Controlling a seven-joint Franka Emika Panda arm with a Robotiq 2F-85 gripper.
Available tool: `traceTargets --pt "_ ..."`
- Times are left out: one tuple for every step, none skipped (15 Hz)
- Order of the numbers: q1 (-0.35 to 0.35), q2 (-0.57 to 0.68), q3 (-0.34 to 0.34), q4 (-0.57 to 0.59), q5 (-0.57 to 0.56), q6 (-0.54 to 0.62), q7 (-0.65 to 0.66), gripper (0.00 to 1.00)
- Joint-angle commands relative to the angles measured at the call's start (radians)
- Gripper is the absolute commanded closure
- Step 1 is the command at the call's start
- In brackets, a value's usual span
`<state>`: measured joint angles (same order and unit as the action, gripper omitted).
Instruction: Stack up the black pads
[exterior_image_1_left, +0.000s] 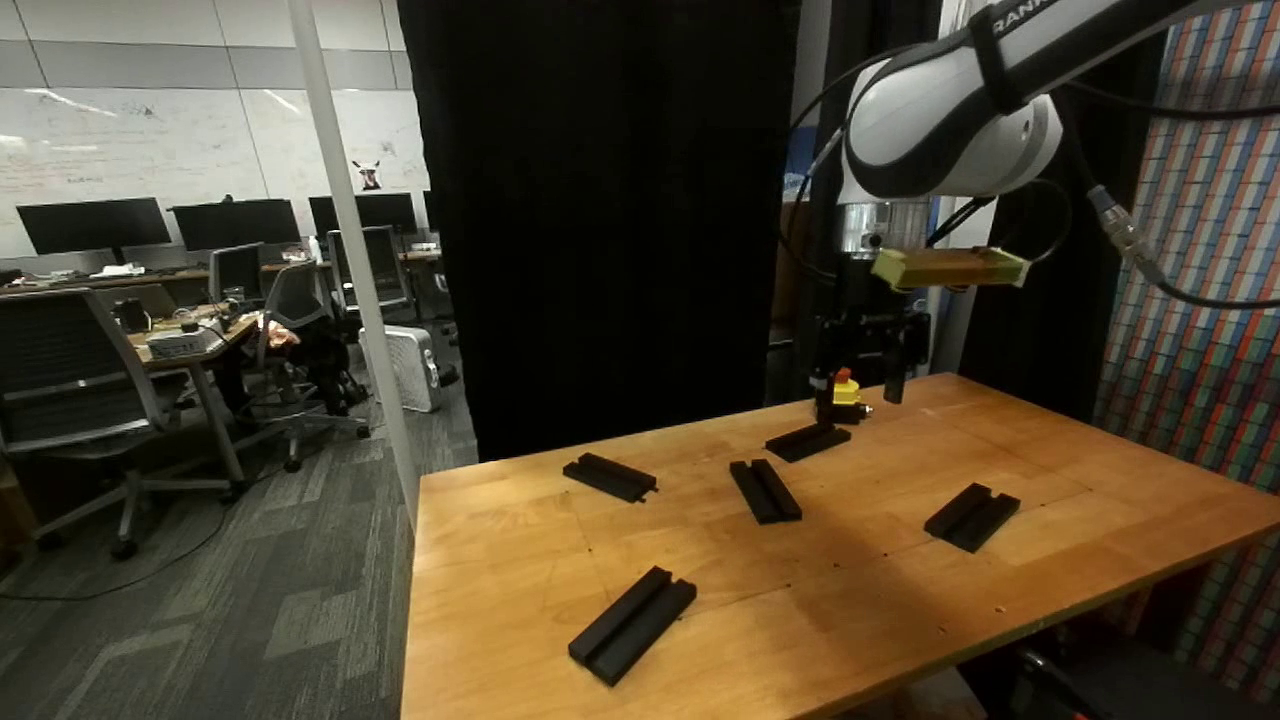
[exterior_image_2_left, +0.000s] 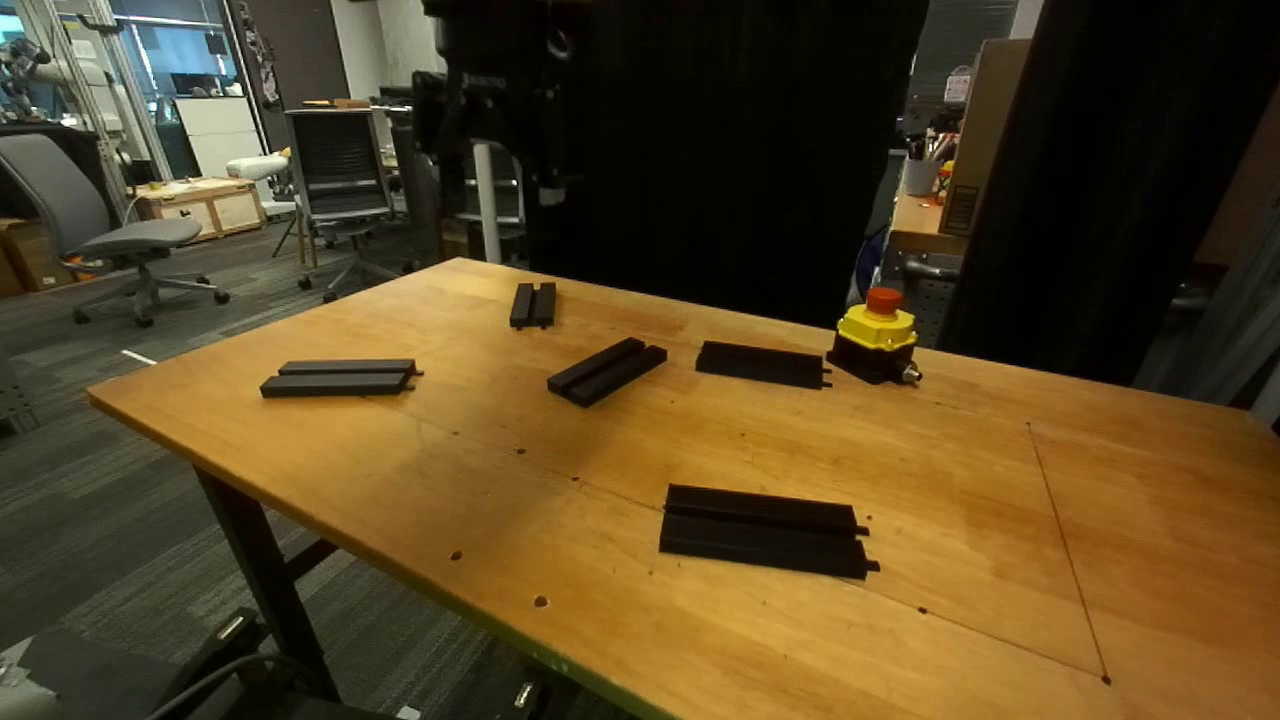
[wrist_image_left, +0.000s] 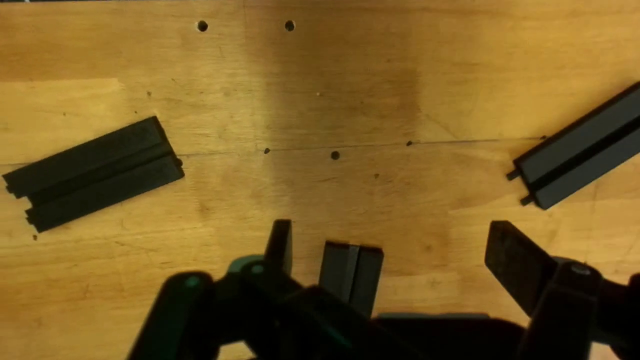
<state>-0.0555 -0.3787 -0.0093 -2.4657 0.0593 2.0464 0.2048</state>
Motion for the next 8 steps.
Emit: traceTargets --pt "-0.05 0.06 0.003 -0.027 -0.003 0.119 0.147 0.0" --pt "-0.062 0.071 0.0 -0.043 -0.002 0.149 0.184 0.0" --pt "-0.074 0.073 -0.002 -0.063 -0.003 0.17 0.223 0.0" --pt "-0.085 0.079 -0.005 -0.08 -0.002 0.195 0.262 0.0" --pt "-0.099 0.083 -0.007 -0.103 -0.006 0.222 0.302 0.0" --pt "-0.113 0.084 -0.011 -0.123 -0.011 0.243 0.34 0.0" --pt "-0.127 0.083 -0.014 -0.144 -0.013 0.263 0.378 0.0" --pt "-0.143 0.081 -0.018 -0.169 -0.015 0.285 0.413 0.0"
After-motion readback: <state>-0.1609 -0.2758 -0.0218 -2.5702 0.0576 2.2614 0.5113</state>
